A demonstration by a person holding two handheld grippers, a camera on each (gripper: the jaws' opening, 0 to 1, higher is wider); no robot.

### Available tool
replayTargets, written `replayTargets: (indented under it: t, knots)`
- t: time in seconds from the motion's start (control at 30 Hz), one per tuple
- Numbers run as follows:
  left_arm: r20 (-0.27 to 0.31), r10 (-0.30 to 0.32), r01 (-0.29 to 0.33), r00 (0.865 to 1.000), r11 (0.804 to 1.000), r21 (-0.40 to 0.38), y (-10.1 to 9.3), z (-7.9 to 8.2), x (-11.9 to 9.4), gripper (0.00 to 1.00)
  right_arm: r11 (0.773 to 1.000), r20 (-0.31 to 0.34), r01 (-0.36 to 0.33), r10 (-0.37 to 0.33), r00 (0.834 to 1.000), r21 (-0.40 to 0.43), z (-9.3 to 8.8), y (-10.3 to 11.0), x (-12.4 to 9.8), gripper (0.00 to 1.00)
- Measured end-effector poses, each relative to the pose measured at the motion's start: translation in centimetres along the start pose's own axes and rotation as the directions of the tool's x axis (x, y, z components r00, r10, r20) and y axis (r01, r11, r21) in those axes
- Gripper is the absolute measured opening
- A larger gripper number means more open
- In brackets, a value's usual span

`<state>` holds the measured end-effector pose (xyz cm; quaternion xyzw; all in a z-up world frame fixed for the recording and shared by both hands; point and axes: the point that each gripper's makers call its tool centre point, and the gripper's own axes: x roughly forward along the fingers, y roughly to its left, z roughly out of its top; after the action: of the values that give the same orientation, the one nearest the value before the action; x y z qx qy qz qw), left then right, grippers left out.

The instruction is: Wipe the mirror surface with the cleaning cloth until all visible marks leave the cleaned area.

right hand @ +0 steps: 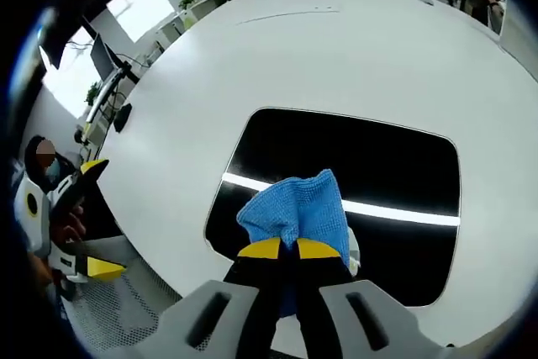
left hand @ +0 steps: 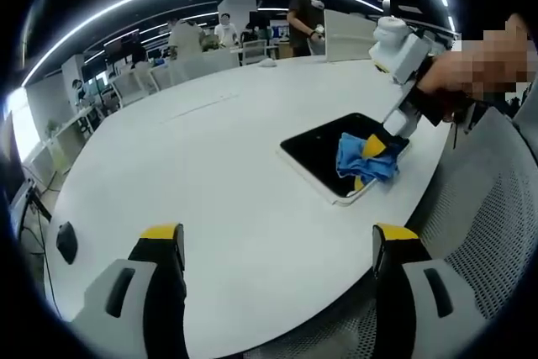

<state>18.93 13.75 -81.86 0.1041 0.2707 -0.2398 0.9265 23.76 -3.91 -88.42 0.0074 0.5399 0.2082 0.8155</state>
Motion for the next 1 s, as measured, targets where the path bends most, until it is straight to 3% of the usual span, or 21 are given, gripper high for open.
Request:
replayTargets:
  t: [0.33,0.53,0.7,1.0]
  knots:
    - [0.001,0.002,-0.002,1.0,1.0,-0.002,0.1,0.0,0.0,0.93,0.999,0.004,-0.041,0.041,0.999,-0.005,0.3,1.6,0.4,0.01]
    - [0.01,0.005,-0.005,1.0,1.0,-0.003,0.1,0.2,-0.1,0.93,0.999,0.007,-0.011,0.012,1.0,-0.039,0.2,1.8,0.1,0.01]
    - [0.012,0.005,-0.005,1.0,1.0,-0.004,0.1,0.2,-0.1,0.93,1.0,0.013,0.005,-0.005,1.0,-0.006,0.1,1.8,-0.1,0.01]
    - [0.014,0.003,-0.003,1.0,1.0,-0.003,0.1,0.2,0.0,0.92,0.999,0.039,-0.033,0.034,0.999,-0.022,0.6,3.0,0.5,0.0]
